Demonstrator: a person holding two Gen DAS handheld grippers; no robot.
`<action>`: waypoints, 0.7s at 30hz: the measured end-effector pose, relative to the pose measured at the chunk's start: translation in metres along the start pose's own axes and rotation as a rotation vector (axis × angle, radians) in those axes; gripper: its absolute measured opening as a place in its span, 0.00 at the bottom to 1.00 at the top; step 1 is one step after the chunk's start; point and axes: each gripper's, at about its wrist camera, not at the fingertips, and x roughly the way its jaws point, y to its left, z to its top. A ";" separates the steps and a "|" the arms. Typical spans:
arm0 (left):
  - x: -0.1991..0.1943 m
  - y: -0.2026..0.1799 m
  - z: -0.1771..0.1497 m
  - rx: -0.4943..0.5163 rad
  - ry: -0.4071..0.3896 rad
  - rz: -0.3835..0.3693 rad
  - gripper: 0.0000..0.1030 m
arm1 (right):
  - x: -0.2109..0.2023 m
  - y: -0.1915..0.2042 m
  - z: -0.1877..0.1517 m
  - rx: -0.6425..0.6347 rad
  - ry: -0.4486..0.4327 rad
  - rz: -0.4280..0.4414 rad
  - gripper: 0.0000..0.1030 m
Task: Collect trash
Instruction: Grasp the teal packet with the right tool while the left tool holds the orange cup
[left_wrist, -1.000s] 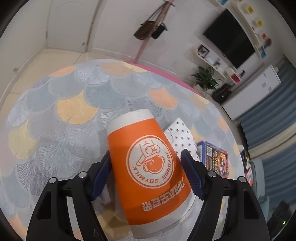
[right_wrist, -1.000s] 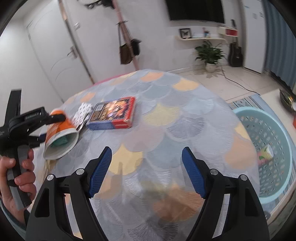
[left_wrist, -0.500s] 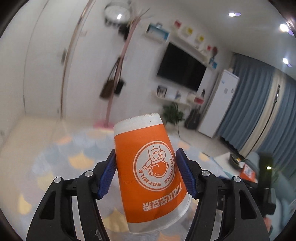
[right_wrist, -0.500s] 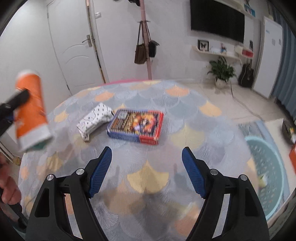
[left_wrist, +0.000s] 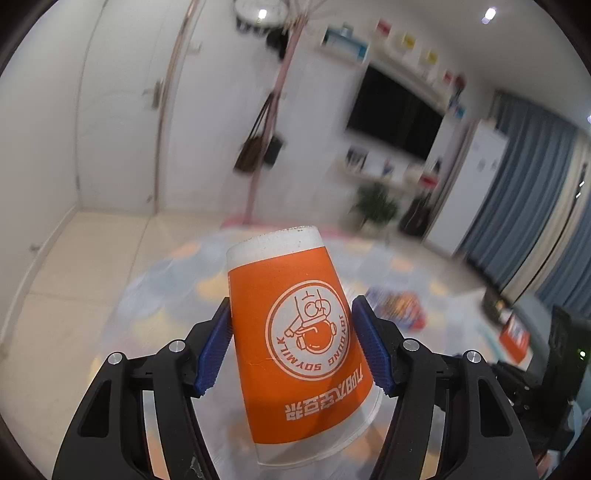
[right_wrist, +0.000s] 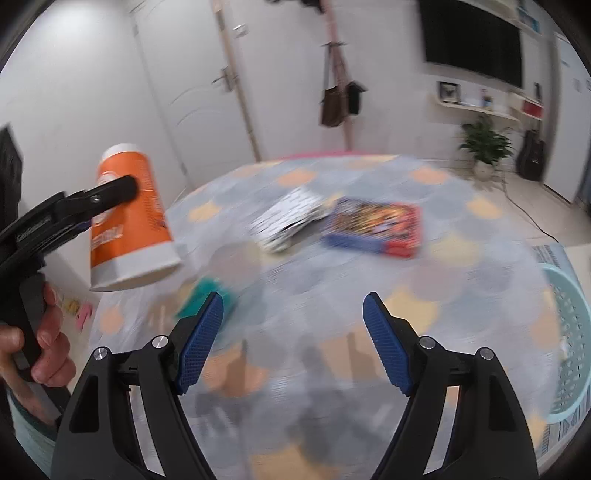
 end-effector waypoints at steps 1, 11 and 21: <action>0.002 0.007 -0.001 -0.004 0.044 0.017 0.61 | 0.005 0.007 -0.001 -0.006 0.013 0.008 0.71; 0.023 0.062 -0.022 0.001 0.343 -0.002 0.62 | 0.037 0.032 -0.004 0.065 0.098 0.018 0.61; 0.030 0.066 -0.059 -0.089 0.348 -0.056 0.69 | 0.048 0.043 0.000 0.078 0.112 0.009 0.61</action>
